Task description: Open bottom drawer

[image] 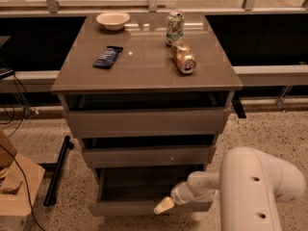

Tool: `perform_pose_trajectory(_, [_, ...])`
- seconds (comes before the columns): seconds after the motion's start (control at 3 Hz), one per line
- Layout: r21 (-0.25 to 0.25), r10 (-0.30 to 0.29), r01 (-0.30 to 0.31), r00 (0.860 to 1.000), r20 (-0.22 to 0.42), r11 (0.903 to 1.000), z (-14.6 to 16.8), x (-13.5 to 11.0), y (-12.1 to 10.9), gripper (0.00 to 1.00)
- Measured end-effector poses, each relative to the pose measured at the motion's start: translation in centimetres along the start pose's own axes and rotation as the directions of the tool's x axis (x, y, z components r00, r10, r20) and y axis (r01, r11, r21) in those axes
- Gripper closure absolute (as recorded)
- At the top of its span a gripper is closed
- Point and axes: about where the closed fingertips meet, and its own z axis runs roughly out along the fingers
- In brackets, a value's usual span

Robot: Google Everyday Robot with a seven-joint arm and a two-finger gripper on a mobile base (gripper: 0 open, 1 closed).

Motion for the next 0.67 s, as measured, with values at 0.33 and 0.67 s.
perform_pose_trajectory(0.33, [-0.021, -0.036, 0.034, 0.993, -0.11, 0.9992, -0.2, 2.5, 1.0, 0.0])
perform_pose_trajectory(0.67, [-0.076, -0.063, 0.051, 0.985, -0.161, 0.9958, -1.2, 4.7, 2.2, 0.18])
